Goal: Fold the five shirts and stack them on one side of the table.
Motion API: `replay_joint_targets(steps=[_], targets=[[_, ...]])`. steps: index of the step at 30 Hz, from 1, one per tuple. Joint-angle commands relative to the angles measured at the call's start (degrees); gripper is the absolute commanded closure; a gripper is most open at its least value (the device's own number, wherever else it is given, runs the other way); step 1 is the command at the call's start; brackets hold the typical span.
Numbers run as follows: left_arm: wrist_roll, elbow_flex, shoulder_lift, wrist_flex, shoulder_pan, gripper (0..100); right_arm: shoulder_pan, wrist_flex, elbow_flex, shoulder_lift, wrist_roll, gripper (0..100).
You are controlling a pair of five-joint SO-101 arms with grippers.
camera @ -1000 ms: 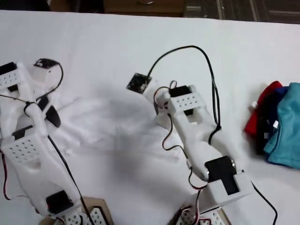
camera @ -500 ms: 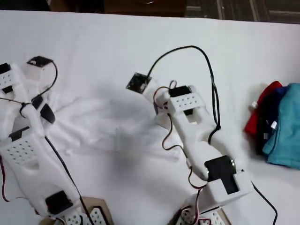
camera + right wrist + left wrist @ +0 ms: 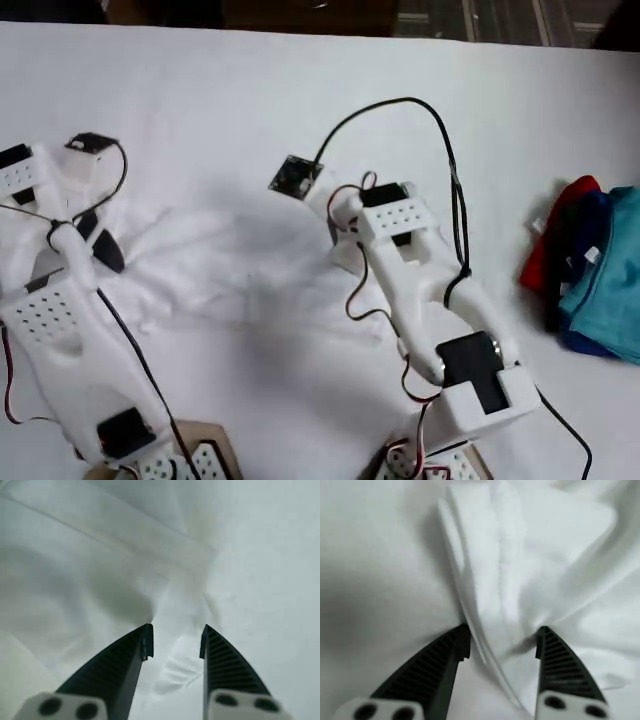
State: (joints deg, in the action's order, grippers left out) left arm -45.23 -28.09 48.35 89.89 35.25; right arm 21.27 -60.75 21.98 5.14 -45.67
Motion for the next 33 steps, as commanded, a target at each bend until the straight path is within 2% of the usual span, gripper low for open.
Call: replay_joint_targets(steps=[1,8,20,24,29,33], targets=[[0.6,0.5,2.6,-0.1,-1.6,78,-0.5,0.6,-2.5,-0.1,-0.2,83.5],[0.7,0.9,2.8,-0.1,-2.2,98,-0.6,2.3,-2.2,-0.1,0.4,83.5],[0.9,-1.0,1.8,2.5,-2.0,98,-0.7,3.2,-2.2,-0.1,3.7,83.6],[3.7,-6.1,1.6,5.2,-1.1,98,-0.8,5.8,-1.1,-0.1,3.9,83.6],[3.8,-15.1,1.6,10.0,-0.4,98,-0.7,13.0,3.3,0.0,9.4,83.6],[5.2,-20.6,1.5,12.3,-0.4,98,-0.7,16.6,6.2,0.0,10.5,83.6]])
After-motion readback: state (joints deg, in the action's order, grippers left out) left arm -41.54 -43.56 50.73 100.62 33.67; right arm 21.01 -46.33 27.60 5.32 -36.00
